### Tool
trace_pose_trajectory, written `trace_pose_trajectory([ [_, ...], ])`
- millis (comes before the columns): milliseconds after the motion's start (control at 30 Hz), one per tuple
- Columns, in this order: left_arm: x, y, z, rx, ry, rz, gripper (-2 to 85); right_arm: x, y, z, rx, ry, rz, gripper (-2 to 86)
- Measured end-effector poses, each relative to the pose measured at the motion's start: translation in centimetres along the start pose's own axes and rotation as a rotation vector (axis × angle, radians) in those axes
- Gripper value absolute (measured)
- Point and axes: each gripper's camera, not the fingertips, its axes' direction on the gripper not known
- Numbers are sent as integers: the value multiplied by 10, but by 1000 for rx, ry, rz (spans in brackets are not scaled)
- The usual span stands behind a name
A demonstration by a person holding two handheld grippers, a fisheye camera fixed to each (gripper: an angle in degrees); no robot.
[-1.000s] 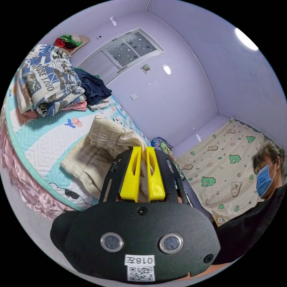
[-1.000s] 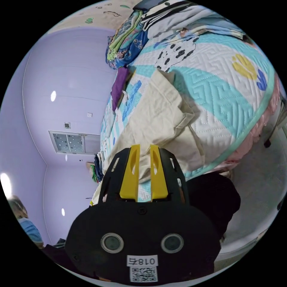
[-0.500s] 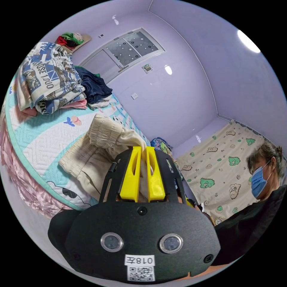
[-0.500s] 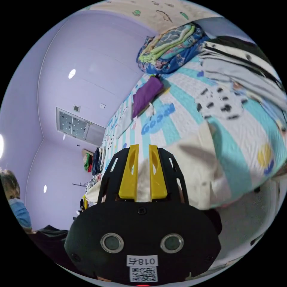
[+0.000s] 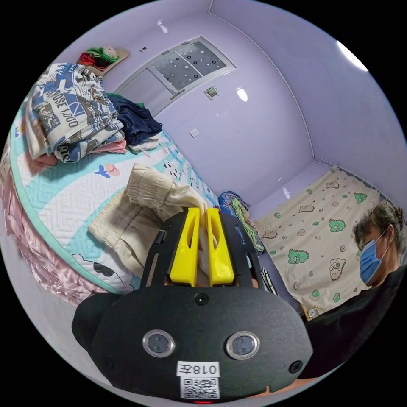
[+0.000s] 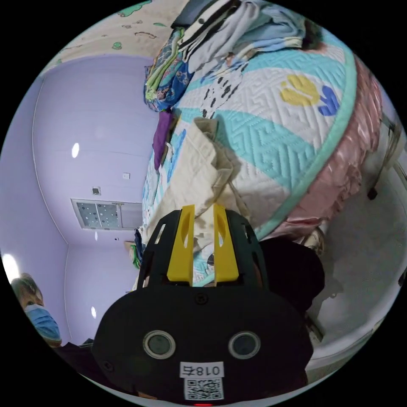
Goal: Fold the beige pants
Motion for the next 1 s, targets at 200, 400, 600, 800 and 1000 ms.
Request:
trace_pose_trajectory([
  [200,9,-8,15,-11,15,29,23,-6,-15,2,1,0,-23,70],
  [400,10,-9,20,-24,5,29,16,-66,-50,-11,98,3,-171,17],
  [600,13,-8,31,-6,0,14,12,-158,-161,37,75,62,-328,25],
  [800,10,-6,35,-6,10,-13,8,-157,-159,61,-122,62,-365,115],
  [1000,3,-5,38,-12,32,-14,4,-99,-47,-19,-120,53,-420,112],
])
